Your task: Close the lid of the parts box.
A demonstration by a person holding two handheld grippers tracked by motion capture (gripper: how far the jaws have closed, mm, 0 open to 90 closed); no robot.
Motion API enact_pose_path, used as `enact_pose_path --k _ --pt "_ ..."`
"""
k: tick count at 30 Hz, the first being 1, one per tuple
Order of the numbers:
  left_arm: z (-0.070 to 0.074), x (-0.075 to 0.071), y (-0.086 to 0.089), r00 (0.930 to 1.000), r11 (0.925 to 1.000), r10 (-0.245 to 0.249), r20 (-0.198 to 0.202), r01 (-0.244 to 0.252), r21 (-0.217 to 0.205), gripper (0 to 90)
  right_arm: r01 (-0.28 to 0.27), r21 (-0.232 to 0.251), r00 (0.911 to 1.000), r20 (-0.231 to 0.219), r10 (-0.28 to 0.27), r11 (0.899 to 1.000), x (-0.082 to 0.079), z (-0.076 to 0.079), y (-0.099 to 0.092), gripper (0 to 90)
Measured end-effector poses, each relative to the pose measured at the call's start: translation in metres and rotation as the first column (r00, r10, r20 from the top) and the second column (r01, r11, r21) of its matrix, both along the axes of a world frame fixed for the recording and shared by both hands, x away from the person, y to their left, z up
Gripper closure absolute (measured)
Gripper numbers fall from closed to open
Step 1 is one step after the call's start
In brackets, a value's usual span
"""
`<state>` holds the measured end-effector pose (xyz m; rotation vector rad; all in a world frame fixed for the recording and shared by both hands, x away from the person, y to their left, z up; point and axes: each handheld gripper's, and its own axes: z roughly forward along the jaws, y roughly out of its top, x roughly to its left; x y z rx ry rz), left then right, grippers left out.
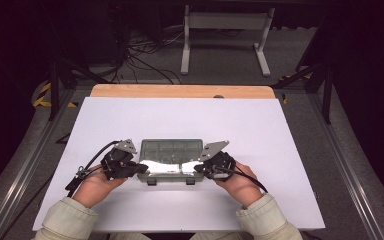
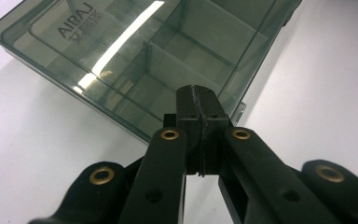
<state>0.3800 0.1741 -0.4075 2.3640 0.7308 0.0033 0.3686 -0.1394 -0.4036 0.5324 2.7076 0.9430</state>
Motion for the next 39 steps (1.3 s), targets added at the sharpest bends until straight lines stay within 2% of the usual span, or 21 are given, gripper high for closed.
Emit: enact_pose_path --k 6,12,14,16,19,21,22,24,27,29,32,33,35,38,39 --pt "0.000 0.000 0.001 1.0000 1.0000 -0.001 -0.001 0.001 -0.007 89.5 0.001 0.028 0.9999 -0.017 0.000 1.000 0.002 -0.001 -0.003 90.0" --pt "0.000 0.001 0.001 1.0000 1.0000 -0.001 -0.004 0.001 -0.010 88.9 0.000 0.030 0.9999 -0.015 0.000 1.000 0.002 -0.001 -0.003 89.5" --pt "0.001 0.001 0.001 1.0000 1.0000 0.000 -0.001 0.000 -0.006 87.0 0.009 0.038 0.9999 -0.004 -0.009 0.999 0.002 -0.001 -0.003 84.0" --pt "0.001 0.002 0.001 0.9998 0.9998 -0.001 -0.019 0.001 -0.020 82.6 0.018 0.039 0.9998 -0.004 -0.017 0.999 0.002 0.000 -0.003 81.1" --pt "0.002 0.000 0.000 0.9998 1.0000 0.005 0.022 -0.005 -0.006 77.4 0.023 0.045 0.9997 0.009 -0.023 0.999 0.003 0.003 -0.004 75.5" --pt "0.004 -0.002 -0.001 0.9992 0.9996 0.006 0.039 -0.005 -0.026 73.1 0.026 0.066 0.9995 0.016 -0.028 0.997 0.002 0.005 -0.005 66.5" --pt "0.005 -0.003 0.000 0.9987 0.9988 0.011 0.049 -0.009 -0.049 69.4 0.033 0.070 0.9992 0.021 -0.035 0.997 0.001 0.007 -0.005 59.2" --pt "0.009 -0.006 0.002 0.9973 0.9963 0.019 0.071 -0.012 -0.086 61.5 0.043 0.092 0.9980 0.043 -0.047 0.995 0.000 0.011 -0.007 50.6" --pt "0.016 -0.008 0.007 0.9917 0.9879 0.042 0.121 -0.024 -0.153 49.4 0.046 0.135 0.9960 0.070 -0.056 0.990 -0.003 0.018 -0.011 40.5" --pt "0.019 -0.011 0.012 0.9896 0.9774 0.062 0.130 -0.034 -0.209 42.2 0.047 0.163 0.9940 0.090 -0.062 0.985 -0.006 0.023 -0.015 36.8" --pt "0.022 -0.016 0.018 0.9811 0.9565 0.097 0.167 -0.046 -0.288 29.6 0.051 0.208 0.9892 0.124 -0.078 0.977 -0.011 0.030 -0.023 31.4" --pt "0.023 -0.018 0.021 0.9747 0.9518 0.109 0.195 -0.045 -0.303 26.4 0.049 0.222 0.9881 0.131 -0.080 0.974 -0.012 0.032 -0.025 29.8" --pt "0.024 -0.022 0.023 0.9695 0.9454 0.129 0.208 -0.056 -0.321 22.6 0.058 0.248 0.9851 0.143 -0.096 0.967 -0.014 0.036 -0.030 27.8" --pt "0.024 -0.027 0.026 0.9570 0.9489 0.142 0.253 -0.059 -0.310 17.1 0.065 0.283 0.9789 0.168 -0.116 0.957 -0.018 0.041 -0.038 25.1" --pt "0.024 -0.030 0.025 0.9579 0.9456 0.144 0.248 -0.060 -0.320 15.0 0.064 0.293 0.9761 0.180 -0.121 0.954 -0.020 0.042 -0.040 24.4"
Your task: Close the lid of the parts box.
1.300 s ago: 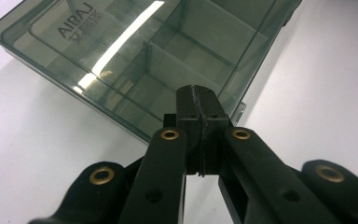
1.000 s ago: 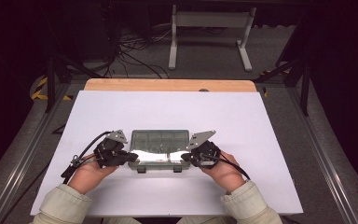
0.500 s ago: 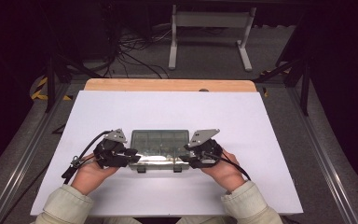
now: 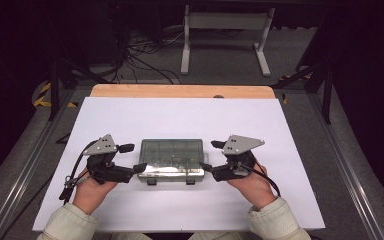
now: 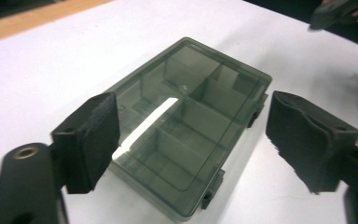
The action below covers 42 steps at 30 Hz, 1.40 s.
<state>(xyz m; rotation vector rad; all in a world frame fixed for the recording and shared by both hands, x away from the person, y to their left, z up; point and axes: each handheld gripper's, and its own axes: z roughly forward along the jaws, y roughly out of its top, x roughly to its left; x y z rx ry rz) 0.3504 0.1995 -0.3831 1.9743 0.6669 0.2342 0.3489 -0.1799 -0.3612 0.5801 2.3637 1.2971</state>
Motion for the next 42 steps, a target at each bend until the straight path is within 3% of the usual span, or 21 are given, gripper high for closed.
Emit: enact_pose_path --k 5,7,15,18,22,25,28,30,33,39,42 --pt "0.000 -0.009 0.005 0.9982 0.9986 0.011 0.059 -0.008 -0.053 8.5 0.020 0.039 0.9982 0.055 -0.023 0.999 -0.008 0.003 -0.012 17.8" --pt "-0.001 -0.012 0.009 0.9979 0.9969 0.021 0.060 -0.017 -0.077 6.1 0.035 0.060 0.9968 0.070 -0.039 0.998 -0.012 0.004 -0.018 15.9" --pt "-0.006 -0.019 0.015 0.9925 0.9958 0.048 0.112 -0.039 -0.083 1.9 0.073 0.124 0.9904 0.108 -0.087 0.990 -0.024 0.006 -0.045 12.1" --pt "-0.009 -0.023 0.019 0.9918 0.9915 0.059 0.113 -0.046 -0.122 1.1 0.088 0.140 0.9866 0.125 -0.106 0.986 -0.028 0.004 -0.057 10.4" --pt "-0.015 -0.030 0.029 0.9849 0.9791 0.097 0.143 -0.068 -0.192 1.3 0.107 0.163 0.9826 0.134 -0.129 0.981 -0.034 0.002 -0.069 9.7" --pt "-0.018 -0.034 0.035 0.9815 0.9735 0.111 0.156 -0.076 -0.215 1.3 0.119 0.168 0.9784 0.148 -0.144 0.979 -0.038 -0.001 -0.078 8.6" --pt "-0.024 -0.039 0.040 0.9750 0.9715 0.137 0.175 -0.098 -0.216 1.3 0.134 0.161 0.9698 0.181 -0.163 0.978 -0.041 -0.005 -0.084 7.1" --pt "-0.028 -0.041 0.043 0.9708 0.9734 0.157 0.181 -0.121 -0.194 1.8 0.140 0.163 0.9694 0.178 -0.169 0.977 -0.043 -0.008 -0.089 6.6" --pt "-0.034 -0.045 0.048 0.9584 0.9734 0.175 0.225 -0.135 -0.185 2.7 0.149 0.177 0.9660 0.184 -0.182 0.973 -0.045 -0.012 -0.095 6.3" --pt "-0.044 -0.049 0.057 0.9481 0.9642 0.206 0.242 -0.155 -0.215 2.9 0.159 0.213 0.9615 0.189 -0.200 0.964 -0.046 -0.025 -0.104 4.4" --pt "-0.048 -0.049 0.060 0.9487 0.9616 0.212 0.234 -0.160 -0.223 2.9 0.168 0.215 0.9651 0.163 -0.205 0.962 -0.045 -0.033 -0.107 3.7"
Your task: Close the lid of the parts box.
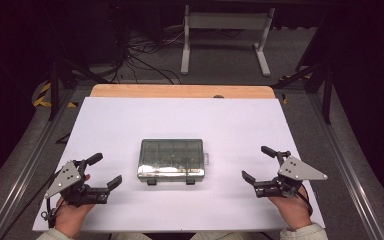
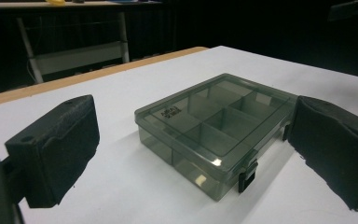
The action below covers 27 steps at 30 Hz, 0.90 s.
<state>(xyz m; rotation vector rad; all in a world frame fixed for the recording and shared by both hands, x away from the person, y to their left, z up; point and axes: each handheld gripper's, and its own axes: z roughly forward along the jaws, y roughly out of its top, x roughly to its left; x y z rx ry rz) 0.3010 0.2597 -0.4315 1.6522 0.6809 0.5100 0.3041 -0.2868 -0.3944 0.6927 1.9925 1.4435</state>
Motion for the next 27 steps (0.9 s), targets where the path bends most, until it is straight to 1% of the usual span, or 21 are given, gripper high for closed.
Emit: enact_pose_path --k 2,3,4,5,7,9,11,12,15,16,17,18,19,21,23,24,26,27 --pt "-0.003 0.000 0.002 1.0000 0.9999 -0.001 -0.007 0.001 -0.011 2.9 0.002 -0.005 1.0000 -0.002 -0.002 1.000 0.000 -0.005 -0.001 3.1" --pt "-0.005 0.001 0.003 1.0000 1.0000 -0.003 -0.010 0.003 -0.009 2.9 0.003 -0.006 1.0000 0.002 -0.003 1.000 0.001 -0.006 -0.002 3.0" --pt "-0.007 0.001 0.005 0.9999 1.0000 -0.004 -0.015 0.004 -0.008 2.9 0.004 -0.006 1.0000 -0.003 -0.004 1.000 0.001 -0.008 -0.002 2.8" --pt "-0.009 0.001 0.005 0.9999 0.9999 0.000 -0.011 0.000 -0.015 2.9 0.006 -0.011 1.0000 -0.004 -0.006 1.000 0.001 -0.011 -0.003 2.4" --pt "-0.012 0.001 0.007 0.9998 0.9999 -0.001 -0.021 0.001 -0.013 2.9 0.006 0.000 1.0000 -0.006 -0.006 1.000 0.000 -0.014 -0.004 2.0" --pt "-0.013 0.001 0.007 0.9998 0.9999 -0.003 -0.018 0.003 -0.016 3.0 0.009 0.005 0.9999 -0.008 -0.009 1.000 0.001 -0.018 -0.006 1.6" --pt "-0.015 0.001 0.008 0.9999 1.0000 -0.003 -0.010 0.003 0.003 3.0 0.017 0.004 0.9998 -0.014 -0.017 1.000 0.000 -0.021 -0.008 1.3" --pt "-0.017 0.001 0.008 1.0000 1.0000 0.000 -0.007 0.000 0.001 2.9 0.023 0.012 0.9995 -0.022 -0.022 1.000 0.000 -0.022 -0.009 1.3" --pt "-0.020 -0.001 0.007 0.9998 0.9999 -0.005 -0.019 0.005 0.012 2.9 0.035 0.022 0.9990 -0.028 -0.035 0.999 0.001 -0.027 -0.013 1.3" --pt "-0.021 -0.003 0.006 0.9998 0.9999 -0.007 -0.021 0.008 0.008 2.9 0.043 0.026 0.9984 -0.037 -0.042 0.999 0.001 -0.029 -0.014 1.3" --pt "-0.023 -0.004 0.006 0.9998 0.9999 -0.010 -0.015 0.010 0.003 2.9 0.043 0.043 0.9980 -0.049 -0.041 0.998 0.001 -0.031 -0.015 1.3" --pt "-0.024 -0.005 0.006 0.9998 0.9999 -0.006 -0.017 0.006 -0.014 2.8 0.046 0.055 0.9975 -0.056 -0.043 0.997 0.001 -0.032 -0.017 1.3" --pt "-0.025 -0.005 0.006 0.9998 0.9999 -0.006 -0.020 0.005 -0.016 2.7 0.050 0.065 0.9971 -0.061 -0.046 0.997 0.001 -0.033 -0.018 1.3" --pt "-0.025 -0.004 0.007 0.9996 0.9998 -0.002 -0.027 0.002 -0.021 2.7 0.055 0.069 0.9965 -0.067 -0.050 0.996 0.002 -0.035 -0.019 1.3" --pt "-0.025 -0.003 0.008 0.9997 0.9995 0.001 -0.025 -0.001 -0.030 2.7 0.056 0.055 0.9957 -0.076 -0.052 0.997 0.003 -0.036 -0.019 1.3" --pt "-0.025 -0.003 0.008 0.9996 0.9995 0.002 -0.028 -0.003 -0.030 2.7 0.059 0.035 0.9949 -0.084 -0.055 0.998 0.003 -0.037 -0.018 1.3" --pt "-0.025 -0.002 0.009 0.9991 0.9994 -0.006 -0.043 0.004 -0.035 2.3 0.061 0.009 0.9947 -0.083 -0.060 0.998 0.004 -0.039 -0.017 1.3" --pt "-0.026 -0.001 0.008 0.9990 0.9990 -0.003 -0.045 0.001 -0.044 2.2 0.062 0.008 0.9944 -0.086 -0.061 0.998 0.004 -0.039 -0.017 1.3"
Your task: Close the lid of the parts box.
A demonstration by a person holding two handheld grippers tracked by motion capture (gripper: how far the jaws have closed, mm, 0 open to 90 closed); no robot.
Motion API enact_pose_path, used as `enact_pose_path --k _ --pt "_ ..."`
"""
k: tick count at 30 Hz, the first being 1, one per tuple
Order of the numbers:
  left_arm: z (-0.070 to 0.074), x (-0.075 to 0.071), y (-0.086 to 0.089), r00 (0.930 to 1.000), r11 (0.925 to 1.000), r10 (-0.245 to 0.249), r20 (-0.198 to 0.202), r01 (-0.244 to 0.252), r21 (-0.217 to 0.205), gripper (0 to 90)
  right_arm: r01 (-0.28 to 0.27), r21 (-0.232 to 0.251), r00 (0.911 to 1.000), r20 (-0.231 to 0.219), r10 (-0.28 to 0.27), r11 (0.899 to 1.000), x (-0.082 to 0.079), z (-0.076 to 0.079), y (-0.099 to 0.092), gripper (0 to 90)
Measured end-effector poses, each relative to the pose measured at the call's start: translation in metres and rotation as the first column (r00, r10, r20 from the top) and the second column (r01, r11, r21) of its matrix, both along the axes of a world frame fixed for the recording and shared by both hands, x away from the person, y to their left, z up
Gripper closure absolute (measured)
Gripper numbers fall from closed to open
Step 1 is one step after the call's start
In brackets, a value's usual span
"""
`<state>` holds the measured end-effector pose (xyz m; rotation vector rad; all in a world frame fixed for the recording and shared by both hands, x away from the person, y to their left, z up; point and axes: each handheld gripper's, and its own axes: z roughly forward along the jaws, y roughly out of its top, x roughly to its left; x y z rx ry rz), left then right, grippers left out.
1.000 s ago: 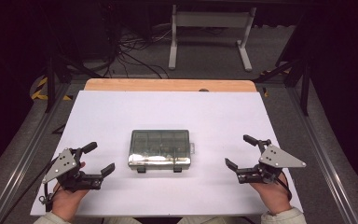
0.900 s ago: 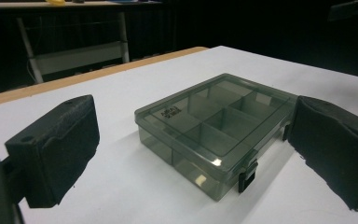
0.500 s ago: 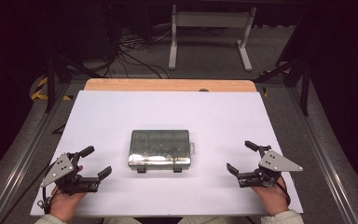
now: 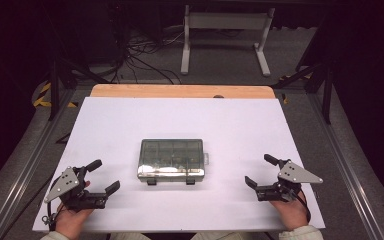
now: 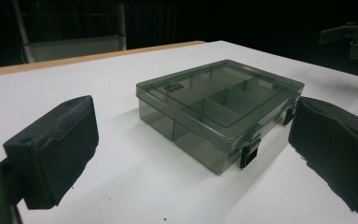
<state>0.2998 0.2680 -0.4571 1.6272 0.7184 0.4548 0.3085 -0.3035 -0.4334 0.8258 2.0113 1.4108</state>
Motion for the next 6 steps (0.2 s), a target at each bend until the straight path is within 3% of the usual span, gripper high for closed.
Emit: enact_pose_path --k 6 --pt "0.0012 0.0011 0.0018 0.9999 0.9999 -0.004 -0.016 0.004 -0.014 2.2 0.002 0.001 0.9995 0.031 -0.002 1.000 -0.0010 0.0013 -0.0005 1.3"
